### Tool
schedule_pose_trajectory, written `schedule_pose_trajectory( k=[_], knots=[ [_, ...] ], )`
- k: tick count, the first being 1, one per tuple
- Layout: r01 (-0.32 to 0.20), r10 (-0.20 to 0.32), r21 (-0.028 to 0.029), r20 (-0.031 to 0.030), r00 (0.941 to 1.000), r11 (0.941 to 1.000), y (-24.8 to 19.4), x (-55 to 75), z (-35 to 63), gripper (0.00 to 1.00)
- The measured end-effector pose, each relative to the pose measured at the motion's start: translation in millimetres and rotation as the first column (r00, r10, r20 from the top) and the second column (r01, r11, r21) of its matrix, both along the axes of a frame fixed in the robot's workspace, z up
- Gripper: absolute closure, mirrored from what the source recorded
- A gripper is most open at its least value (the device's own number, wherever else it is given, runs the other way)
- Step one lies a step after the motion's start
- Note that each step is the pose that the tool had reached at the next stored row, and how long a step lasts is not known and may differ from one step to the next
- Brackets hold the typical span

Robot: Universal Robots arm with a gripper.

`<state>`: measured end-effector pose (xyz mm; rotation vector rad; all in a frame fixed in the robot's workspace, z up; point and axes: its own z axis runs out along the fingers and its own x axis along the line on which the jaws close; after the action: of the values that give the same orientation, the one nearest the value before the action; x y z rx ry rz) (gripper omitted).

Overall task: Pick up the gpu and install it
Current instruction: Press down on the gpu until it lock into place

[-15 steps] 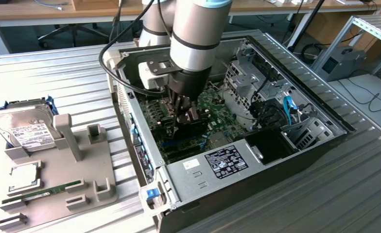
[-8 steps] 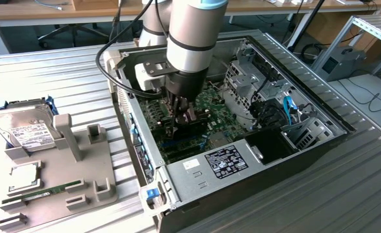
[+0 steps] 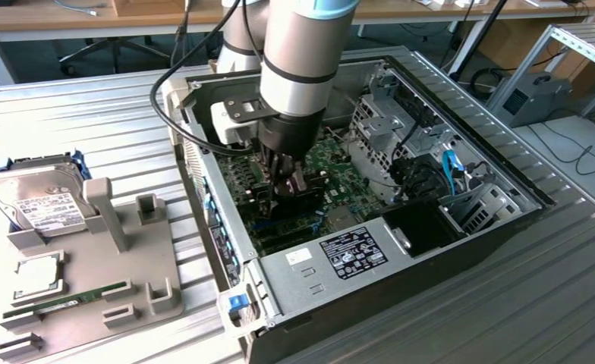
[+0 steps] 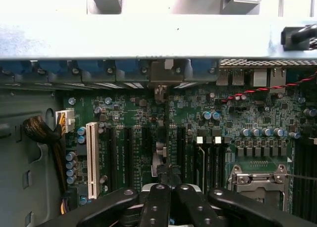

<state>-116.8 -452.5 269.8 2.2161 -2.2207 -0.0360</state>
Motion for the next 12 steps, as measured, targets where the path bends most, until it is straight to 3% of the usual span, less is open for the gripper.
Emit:
schedule_pose_trajectory(
  k=[2,6,12],
  knots=[
    [0.000,0.000,-0.0010,0.0004,1.0000,1.0000,0.0,0.1,0.3,0.89],
    [0.000,0.000,-0.0084,0.0003,1.0000,1.0000,0.1,2.9,5.7,0.89],
    [0.000,0.000,-0.0105,-0.0012,1.0000,0.9999,0.1,21.4,6.0,0.89]
  ],
)
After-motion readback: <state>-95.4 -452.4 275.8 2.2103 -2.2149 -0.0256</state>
